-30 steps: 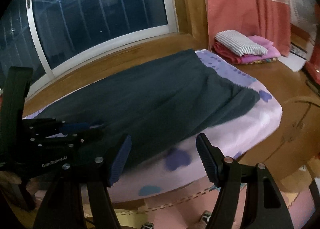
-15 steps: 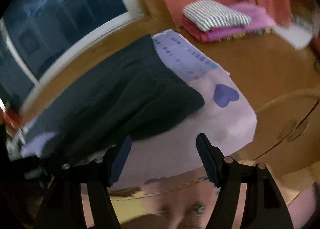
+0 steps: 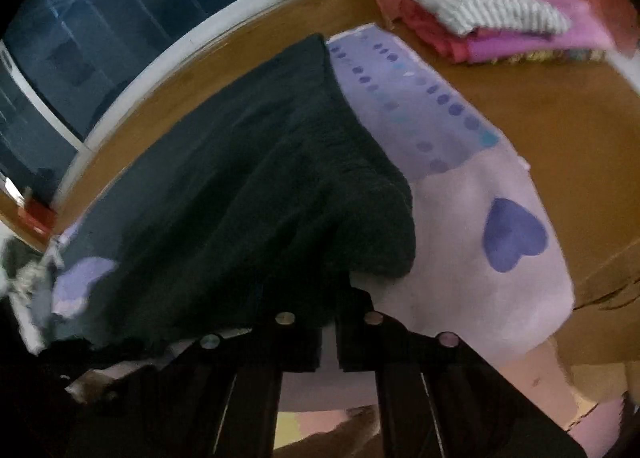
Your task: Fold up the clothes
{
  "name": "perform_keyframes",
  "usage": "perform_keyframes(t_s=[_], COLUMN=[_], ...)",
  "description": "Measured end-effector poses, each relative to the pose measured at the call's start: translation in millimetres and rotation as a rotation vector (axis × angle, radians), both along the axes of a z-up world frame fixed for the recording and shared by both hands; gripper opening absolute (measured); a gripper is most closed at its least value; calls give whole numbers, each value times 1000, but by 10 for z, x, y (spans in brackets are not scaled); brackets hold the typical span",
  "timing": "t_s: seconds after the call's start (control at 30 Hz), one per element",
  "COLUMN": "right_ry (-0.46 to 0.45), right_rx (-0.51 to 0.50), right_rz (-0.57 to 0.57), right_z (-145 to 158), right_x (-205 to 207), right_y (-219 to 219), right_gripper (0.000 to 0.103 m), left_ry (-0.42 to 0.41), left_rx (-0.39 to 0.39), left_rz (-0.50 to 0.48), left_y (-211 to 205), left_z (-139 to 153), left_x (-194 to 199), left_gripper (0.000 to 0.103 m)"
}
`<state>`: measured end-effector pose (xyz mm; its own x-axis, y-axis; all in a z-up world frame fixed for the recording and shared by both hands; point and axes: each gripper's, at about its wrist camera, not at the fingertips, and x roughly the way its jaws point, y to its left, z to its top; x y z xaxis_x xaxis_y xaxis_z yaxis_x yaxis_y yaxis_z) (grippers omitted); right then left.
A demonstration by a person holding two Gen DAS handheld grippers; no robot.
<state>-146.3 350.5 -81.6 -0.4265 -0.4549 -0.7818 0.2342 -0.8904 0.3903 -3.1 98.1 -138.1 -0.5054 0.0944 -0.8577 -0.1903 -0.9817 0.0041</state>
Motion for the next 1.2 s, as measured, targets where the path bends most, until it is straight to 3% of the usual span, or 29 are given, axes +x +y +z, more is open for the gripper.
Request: perform_keyframes(t_s=[0.2, 0.3, 0.4, 0.67, 0.77, 1.0, 1.07, 1.17, 1.2], right_ry=[19, 47, 49, -21, 6, 49, 63, 99, 117], right_rx=[-206, -191, -150, -115, -119, -207, -225, -252, -252], right_rz=[65, 116, 142, 139, 160, 161, 167, 188, 198], right_z=[499, 632, 654, 491, 573, 890, 977, 1146, 1198], right_x=[-277, -480, -725, -1262, -1225, -1062, -986, -817, -755], right_y=[53, -163, -414, -863, -898, -719, -703, -660, -640], right_gripper=[4, 4, 4, 4, 4, 4, 4, 4, 4], left_ry=[17, 33, 57, 109, 164, 159, 169, 170, 162], left_rx=[30, 57, 122, -34, -160, -238, -264, -373, -385], left_rz=[223, 290, 294, 325, 369, 362, 356, 362, 359], left_y=[-378, -476, -479, -341, -237, -135, -72, -43, -64], left_z=[48, 91, 188, 134, 67, 15, 19, -28, -32], left_x=[100, 98, 175, 171, 6, -43, -6, -34, -50], left_gripper=[27, 27, 27, 29, 31, 43, 43, 44, 40])
